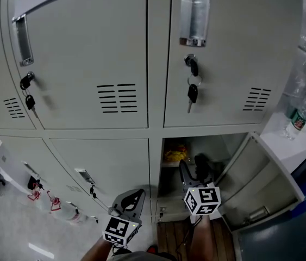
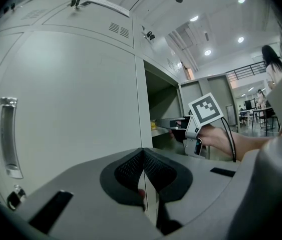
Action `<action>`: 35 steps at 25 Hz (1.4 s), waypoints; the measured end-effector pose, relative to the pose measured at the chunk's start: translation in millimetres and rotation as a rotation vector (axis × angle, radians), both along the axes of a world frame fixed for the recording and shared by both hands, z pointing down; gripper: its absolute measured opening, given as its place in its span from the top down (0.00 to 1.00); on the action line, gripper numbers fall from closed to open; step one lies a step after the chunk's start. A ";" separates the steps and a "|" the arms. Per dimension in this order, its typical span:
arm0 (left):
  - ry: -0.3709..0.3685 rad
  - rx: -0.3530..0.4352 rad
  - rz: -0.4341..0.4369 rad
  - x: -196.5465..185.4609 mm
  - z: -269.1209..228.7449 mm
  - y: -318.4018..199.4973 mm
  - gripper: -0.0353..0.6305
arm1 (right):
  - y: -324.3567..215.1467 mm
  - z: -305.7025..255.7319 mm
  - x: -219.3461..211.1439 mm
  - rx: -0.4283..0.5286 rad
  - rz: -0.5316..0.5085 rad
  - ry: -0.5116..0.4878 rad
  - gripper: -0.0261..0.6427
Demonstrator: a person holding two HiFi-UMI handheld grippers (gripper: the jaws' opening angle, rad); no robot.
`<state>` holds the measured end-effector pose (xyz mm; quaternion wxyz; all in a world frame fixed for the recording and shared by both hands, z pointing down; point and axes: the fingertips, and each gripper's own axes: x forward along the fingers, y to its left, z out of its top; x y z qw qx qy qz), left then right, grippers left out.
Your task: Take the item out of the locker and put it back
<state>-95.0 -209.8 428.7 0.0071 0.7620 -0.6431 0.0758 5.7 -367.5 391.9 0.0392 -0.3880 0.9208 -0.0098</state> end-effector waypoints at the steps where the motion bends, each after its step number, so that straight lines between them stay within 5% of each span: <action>1: 0.000 0.002 0.003 0.9 -0.8 -0.1 0.91 | 1.1 -0.8 1.4 0.002 0.002 0.002 0.64; 16: 0.015 0.025 0.133 26.9 -11.1 4.1 0.91 | 50.1 -13.1 53.1 0.061 0.165 0.070 0.71; 35: 0.049 0.065 0.337 51.6 -24.9 74.1 0.91 | 189.6 5.4 96.4 0.013 0.394 0.091 0.89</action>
